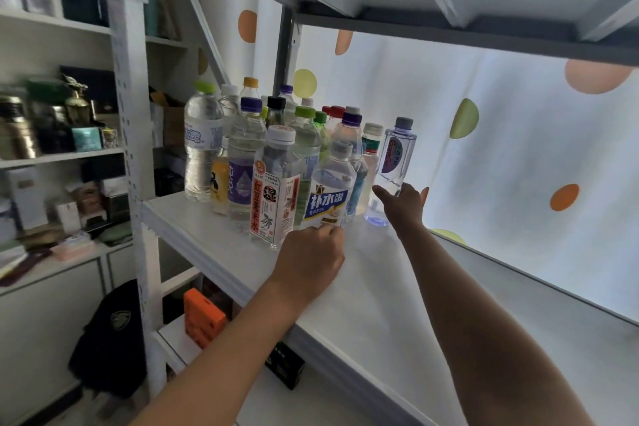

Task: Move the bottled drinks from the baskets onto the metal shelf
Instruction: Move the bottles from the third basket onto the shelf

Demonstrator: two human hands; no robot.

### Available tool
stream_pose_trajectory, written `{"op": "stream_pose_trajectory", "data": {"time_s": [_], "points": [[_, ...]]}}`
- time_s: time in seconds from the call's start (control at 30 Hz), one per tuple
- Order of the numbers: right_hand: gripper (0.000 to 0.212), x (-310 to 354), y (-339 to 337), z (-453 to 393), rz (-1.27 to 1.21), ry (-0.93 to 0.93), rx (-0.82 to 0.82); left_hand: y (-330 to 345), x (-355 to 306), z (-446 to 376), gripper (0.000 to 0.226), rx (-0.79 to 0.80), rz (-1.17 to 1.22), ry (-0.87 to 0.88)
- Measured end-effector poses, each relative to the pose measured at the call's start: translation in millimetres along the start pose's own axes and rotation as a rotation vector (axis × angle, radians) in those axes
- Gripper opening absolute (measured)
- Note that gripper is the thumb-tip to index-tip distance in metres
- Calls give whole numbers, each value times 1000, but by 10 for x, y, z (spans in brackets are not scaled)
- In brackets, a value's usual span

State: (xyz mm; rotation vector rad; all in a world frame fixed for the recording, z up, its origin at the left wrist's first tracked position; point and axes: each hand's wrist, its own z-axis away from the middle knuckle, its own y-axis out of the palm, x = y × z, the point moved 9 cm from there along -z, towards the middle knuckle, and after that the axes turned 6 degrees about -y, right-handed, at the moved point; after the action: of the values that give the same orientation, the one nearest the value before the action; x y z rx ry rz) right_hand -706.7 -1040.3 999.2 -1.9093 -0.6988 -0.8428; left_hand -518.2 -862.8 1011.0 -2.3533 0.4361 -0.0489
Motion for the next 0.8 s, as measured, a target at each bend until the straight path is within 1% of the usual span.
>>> {"op": "stream_pose_trajectory", "data": {"time_s": [0.1, 0.17, 0.2, 0.27, 0.33, 0.43, 0.53, 0.67, 0.8], "points": [[77, -47, 9, 155, 16, 20, 33, -12, -9, 10, 21, 10, 14, 16], [78, -61, -33, 354, 74, 32, 28, -19, -13, 20, 22, 47, 42, 41], [76, -51, -54, 452, 107, 13, 35, 16, -43, 25, 21, 63, 30, 68], [68, 14, -100, 681, 178, -67, 59, 100, -86, 33, 11, 115, -16, 110], [63, 123, -205, 986, 301, -147, 55, 98, -107, 64, 5, 155, 19, 149], [56, 204, -369, 1475, 436, -210, 65, 4, -228, 131, 6, 163, 69, 245], [45, 215, -452, 2014, 542, -198, 101, -65, -239, 224, 9, 183, 137, 309], [44, 327, -595, 2590, 586, -204, 89, -196, -138, 380, 9, 191, 242, 314], [47, 506, -659, 2960, 657, -282, 112, -491, -81, 687, 14, 160, 222, 348]]}}
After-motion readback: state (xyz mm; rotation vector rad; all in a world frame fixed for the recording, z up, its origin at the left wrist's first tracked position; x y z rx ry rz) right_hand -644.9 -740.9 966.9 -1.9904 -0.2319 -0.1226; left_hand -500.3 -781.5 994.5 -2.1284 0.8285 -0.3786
